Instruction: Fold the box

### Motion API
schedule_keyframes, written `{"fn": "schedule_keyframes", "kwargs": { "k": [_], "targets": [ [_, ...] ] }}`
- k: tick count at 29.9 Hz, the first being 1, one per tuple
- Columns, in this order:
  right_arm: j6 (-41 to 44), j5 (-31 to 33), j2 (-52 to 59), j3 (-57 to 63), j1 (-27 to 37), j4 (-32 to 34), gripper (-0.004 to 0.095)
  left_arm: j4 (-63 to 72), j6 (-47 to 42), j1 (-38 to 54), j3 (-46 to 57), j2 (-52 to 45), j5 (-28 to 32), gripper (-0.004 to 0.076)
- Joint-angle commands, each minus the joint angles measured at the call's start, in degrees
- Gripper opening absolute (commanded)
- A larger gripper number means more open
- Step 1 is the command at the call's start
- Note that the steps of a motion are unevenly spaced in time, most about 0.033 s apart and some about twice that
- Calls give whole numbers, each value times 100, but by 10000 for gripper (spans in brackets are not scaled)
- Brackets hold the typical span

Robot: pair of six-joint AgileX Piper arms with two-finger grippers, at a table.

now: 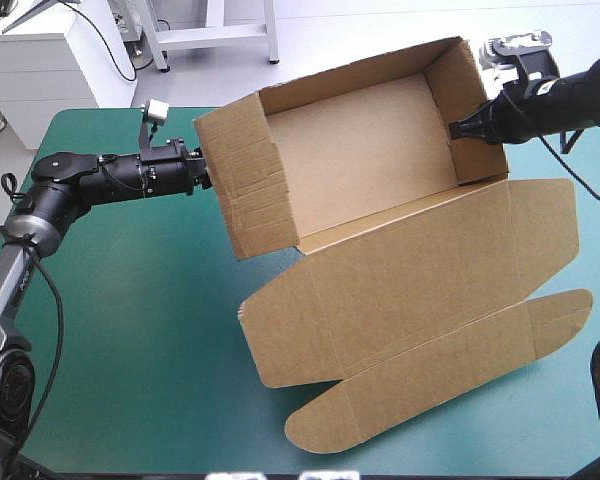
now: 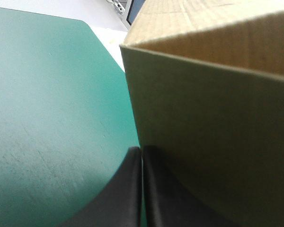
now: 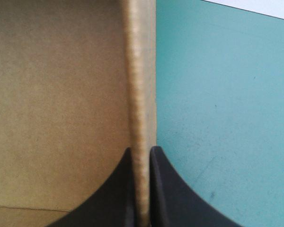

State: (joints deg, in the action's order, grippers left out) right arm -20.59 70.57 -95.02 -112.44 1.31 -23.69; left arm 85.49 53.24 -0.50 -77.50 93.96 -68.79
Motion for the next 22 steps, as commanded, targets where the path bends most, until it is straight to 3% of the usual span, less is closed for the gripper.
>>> {"fn": "schedule_keyframes", "kwargs": {
  "k": [1,6,8,12,17,19,22],
  "targets": [
    [275,-605,299,-151,-279,-21,-13,533,38,-48,-173,-246,-548,-8],
    [606,-938,299,-151,-690,592,-14,533,13,-48,-173,-246,-548,9],
    [739,-1061,299,-151,-832,868,-13,533,13,-48,-173,-246,-548,64],
    [879,-1237,299,-151,-1028,1111,-13,597,13,-48,-173,-246,-548,272],
    [1031,-1532,299,-151,-1094,1109,-13,804,13,-48,-173,-246,-548,606],
    [1076,-1624,299,-151,-1094,1135,-13,943,13,-48,-173,-246,-548,667],
    [1118,-1688,299,-151,-1094,1149,-13,996,13,-60,-173,-246,-548,671]
  ]
}}
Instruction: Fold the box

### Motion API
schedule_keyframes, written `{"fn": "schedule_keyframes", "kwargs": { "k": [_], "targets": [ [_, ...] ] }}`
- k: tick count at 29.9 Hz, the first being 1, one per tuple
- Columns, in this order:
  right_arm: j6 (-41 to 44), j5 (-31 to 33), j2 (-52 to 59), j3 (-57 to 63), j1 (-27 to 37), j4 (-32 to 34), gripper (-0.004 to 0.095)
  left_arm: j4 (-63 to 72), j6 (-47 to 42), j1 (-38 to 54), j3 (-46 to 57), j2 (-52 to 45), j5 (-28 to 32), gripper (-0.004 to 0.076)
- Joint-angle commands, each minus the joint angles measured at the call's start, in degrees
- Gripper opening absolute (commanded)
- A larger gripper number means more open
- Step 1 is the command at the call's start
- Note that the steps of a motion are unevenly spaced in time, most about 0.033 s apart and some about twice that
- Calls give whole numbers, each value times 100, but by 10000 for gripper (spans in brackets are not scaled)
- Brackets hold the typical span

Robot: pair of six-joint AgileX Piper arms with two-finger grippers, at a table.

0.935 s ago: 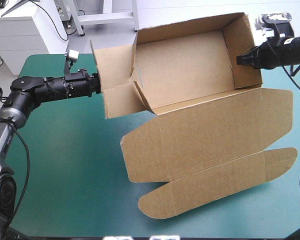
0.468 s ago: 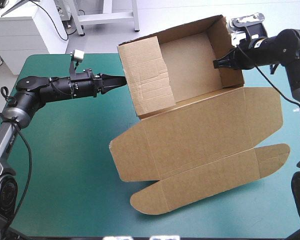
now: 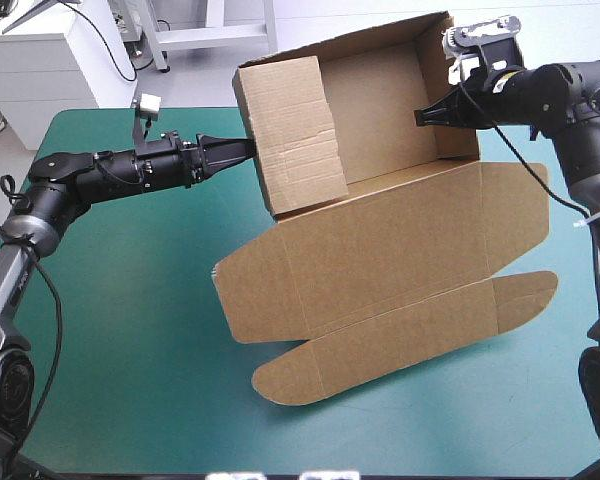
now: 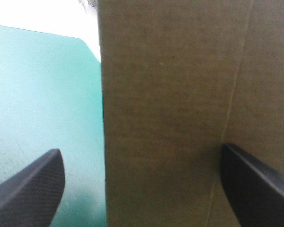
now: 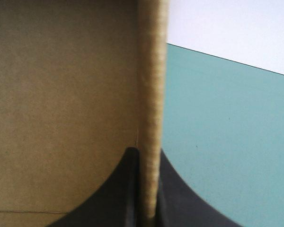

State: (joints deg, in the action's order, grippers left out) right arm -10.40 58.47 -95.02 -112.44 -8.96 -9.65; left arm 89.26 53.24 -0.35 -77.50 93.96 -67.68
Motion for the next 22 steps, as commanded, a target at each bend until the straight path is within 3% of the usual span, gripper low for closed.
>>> {"fn": "schedule_keyframes", "kwargs": {
  "k": [1,22],
  "targets": [
    [99,-489,299,-151,-67,-244,-13,620,13,-75,-173,-246,-660,671],
    [434,-749,289,-151,-67,193,-13,936,212,-218,-173,-246,-662,663]
  ]
}}
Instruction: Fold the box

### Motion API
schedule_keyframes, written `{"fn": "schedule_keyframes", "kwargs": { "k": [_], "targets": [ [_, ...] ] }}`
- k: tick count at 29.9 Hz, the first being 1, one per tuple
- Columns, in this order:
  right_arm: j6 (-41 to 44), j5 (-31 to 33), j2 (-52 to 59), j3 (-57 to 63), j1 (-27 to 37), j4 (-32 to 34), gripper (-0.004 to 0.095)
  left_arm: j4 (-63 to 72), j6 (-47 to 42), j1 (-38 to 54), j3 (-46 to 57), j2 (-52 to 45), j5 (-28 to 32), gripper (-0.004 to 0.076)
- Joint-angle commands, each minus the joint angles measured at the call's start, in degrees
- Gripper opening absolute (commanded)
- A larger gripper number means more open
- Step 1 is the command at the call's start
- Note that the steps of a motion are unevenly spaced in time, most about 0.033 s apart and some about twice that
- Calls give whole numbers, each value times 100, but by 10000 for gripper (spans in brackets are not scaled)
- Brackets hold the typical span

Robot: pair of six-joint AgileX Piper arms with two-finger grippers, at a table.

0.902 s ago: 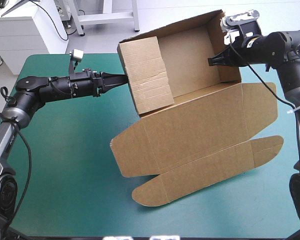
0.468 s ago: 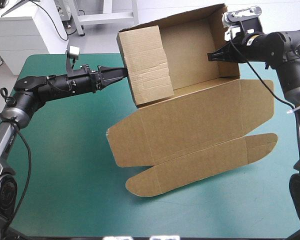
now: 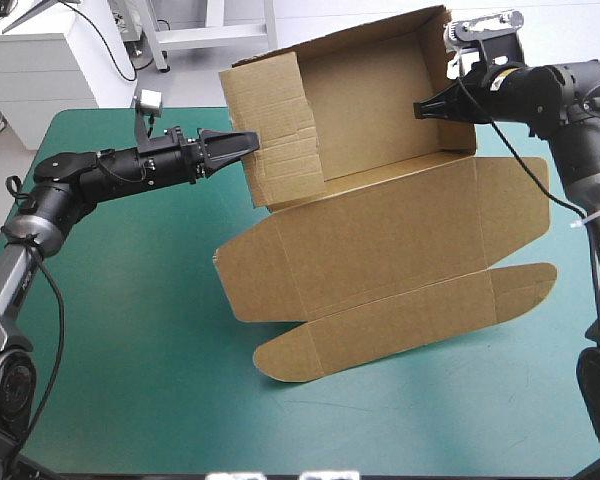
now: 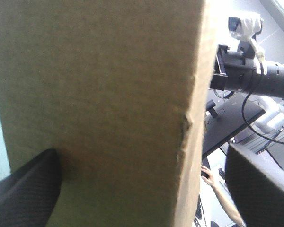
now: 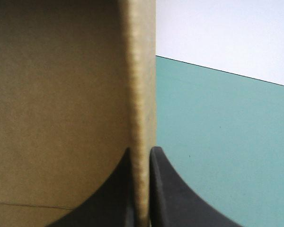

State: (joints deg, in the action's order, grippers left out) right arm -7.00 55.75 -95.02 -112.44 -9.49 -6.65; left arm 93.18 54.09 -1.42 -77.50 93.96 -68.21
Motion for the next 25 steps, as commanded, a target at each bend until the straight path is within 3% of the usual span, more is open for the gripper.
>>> {"fn": "schedule_keyframes", "kwargs": {
  "k": [1,7,12,19,22,25],
  "targets": [
    [108,-475,289,-151,-14,-122,-13,532,149,-143,-173,-246,-609,663],
    [176,-475,265,-151,-87,-47,-13,-410,-241,-340,-605,-246,109,659],
    [346,-511,128,-151,-189,74,-13,-2786,-1760,-799,-1765,-246,987,592],
    [648,-669,-44,-151,-289,101,-13,-6947,-4541,-1745,-2972,-236,1393,548],
    [762,-743,-106,-151,-310,48,-13,-7684,-5308,-1915,-3065,-236,1616,548],
    [792,-826,-141,-151,-310,-177,-13,-7759,-5527,-1957,-3065,-236,1675,547]
  ]
}}
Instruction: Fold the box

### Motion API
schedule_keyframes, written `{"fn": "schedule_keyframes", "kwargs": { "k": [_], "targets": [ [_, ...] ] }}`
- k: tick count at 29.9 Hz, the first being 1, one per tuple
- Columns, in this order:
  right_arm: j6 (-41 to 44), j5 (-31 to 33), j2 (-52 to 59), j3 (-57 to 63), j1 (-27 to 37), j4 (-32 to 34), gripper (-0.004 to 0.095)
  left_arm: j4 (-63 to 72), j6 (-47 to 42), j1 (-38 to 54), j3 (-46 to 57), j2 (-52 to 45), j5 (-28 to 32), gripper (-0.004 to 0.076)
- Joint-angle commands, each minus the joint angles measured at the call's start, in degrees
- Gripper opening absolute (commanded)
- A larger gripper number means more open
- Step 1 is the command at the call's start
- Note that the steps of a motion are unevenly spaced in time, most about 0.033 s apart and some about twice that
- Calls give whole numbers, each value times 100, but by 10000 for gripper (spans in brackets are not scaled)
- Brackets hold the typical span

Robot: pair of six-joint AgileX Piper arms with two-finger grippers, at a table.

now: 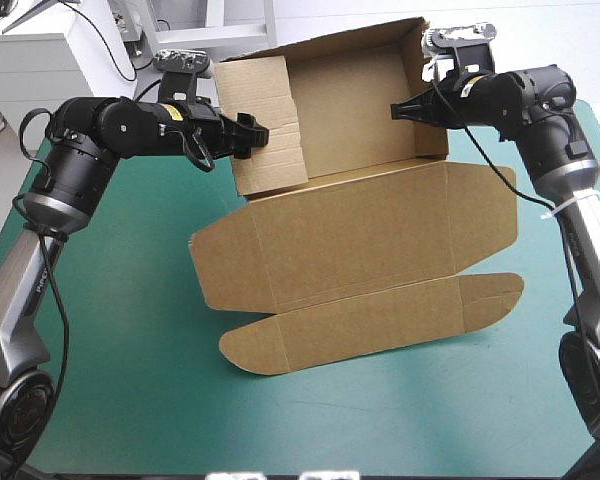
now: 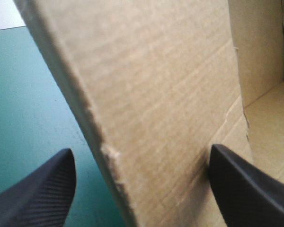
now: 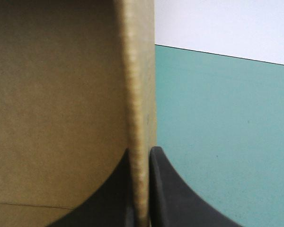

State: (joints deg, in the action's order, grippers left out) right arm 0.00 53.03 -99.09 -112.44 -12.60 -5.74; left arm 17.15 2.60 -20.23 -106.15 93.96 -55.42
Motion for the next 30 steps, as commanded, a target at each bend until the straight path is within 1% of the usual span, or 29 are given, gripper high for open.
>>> {"fn": "schedule_keyframes", "kwargs": {
  "k": [1,4,7,9,10,11,14,15,17,21,24,27,30],
  "targets": [
    [92,-585,266,-151,1,-322,-13,-185,-488,-76,-200,-214,396,547],
    [92,-652,253,-151,1,-425,-14,-371,-858,-76,-200,-138,383,547],
    [48,-652,240,-151,1,-425,-13,-296,-968,-76,-200,-57,500,543],
    [48,-652,241,-151,1,-400,-13,-215,-1059,-76,-200,-11,602,482],
    [0,-652,241,-151,1,-388,-14,-166,-1059,-76,-200,-1,648,433],
    [-34,-652,241,-151,1,-388,-13,-122,-1059,-76,-200,4,674,354],
    [-35,-652,207,-151,1,-366,-14,-61,-902,-76,-200,13,764,73],
    [-35,-652,193,-151,1,-366,-14,7,-766,-76,-200,13,765,-3],
    [-46,-597,153,-151,-12,-366,-14,67,-619,-76,-200,13,786,-1],
    [-202,-417,50,-151,-83,-378,-13,79,-597,-76,-200,97,810,-1],
    [-253,-218,-73,-151,-108,-402,-14,17,-578,-76,-200,229,664,-1],
    [-372,134,-203,-151,-108,-361,-15,-1,-578,-76,-219,441,490,-1],
    [-526,681,-376,-151,-108,-362,-15,104,-578,-76,-225,695,399,-3]
  ]
}}
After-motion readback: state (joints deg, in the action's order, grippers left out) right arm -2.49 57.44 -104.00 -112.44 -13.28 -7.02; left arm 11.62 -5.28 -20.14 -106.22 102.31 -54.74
